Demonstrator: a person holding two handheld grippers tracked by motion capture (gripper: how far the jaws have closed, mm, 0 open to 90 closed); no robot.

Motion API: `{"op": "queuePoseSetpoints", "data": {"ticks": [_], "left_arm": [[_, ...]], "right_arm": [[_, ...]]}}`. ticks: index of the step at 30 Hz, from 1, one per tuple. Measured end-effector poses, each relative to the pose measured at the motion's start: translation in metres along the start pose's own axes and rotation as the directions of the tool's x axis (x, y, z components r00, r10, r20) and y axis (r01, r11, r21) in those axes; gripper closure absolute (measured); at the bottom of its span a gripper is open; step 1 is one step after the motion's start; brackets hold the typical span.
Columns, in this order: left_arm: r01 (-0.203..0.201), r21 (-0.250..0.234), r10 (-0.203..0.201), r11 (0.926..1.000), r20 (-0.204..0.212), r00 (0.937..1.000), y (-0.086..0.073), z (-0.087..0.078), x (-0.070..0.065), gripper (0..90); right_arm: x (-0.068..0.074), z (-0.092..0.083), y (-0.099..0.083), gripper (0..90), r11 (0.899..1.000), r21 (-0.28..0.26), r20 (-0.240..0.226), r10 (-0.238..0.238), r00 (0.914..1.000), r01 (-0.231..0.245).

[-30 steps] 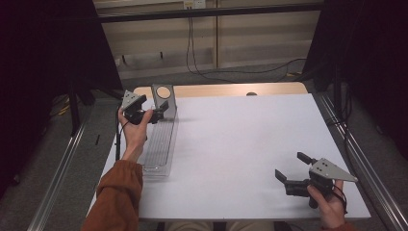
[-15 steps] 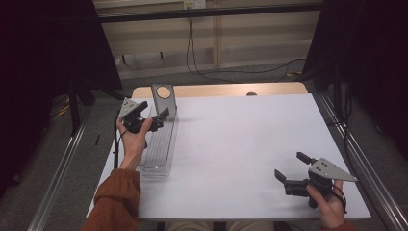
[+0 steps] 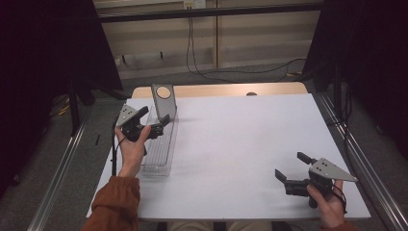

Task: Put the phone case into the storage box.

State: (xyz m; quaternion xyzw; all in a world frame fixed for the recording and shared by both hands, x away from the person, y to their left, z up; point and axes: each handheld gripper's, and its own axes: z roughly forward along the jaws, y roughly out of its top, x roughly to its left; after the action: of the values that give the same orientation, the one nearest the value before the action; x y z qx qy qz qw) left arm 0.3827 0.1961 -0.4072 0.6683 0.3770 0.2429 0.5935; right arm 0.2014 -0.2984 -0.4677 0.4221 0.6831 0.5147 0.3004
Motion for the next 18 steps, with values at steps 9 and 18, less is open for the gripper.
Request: {"op": "queuePoseSetpoints", "data": {"ticks": [9,18], "left_arm": [[0.012,-0.02,-0.012,0.9997,0.039,0.9992,-0.003,-0.012,-0.013,3.3],[0.001,-0.035,0.0,0.9994,0.041,0.9992,-0.007,-0.031,-0.021,3.4]], "right_arm": [[-0.001,0.0,0.001,0.6,1.0,0.0,-0.002,0.0,1.0,0.0],[0.002,0.0,0.002,0.6,1.0,-0.004,0.002,-0.008,1.0,0.008]]}}
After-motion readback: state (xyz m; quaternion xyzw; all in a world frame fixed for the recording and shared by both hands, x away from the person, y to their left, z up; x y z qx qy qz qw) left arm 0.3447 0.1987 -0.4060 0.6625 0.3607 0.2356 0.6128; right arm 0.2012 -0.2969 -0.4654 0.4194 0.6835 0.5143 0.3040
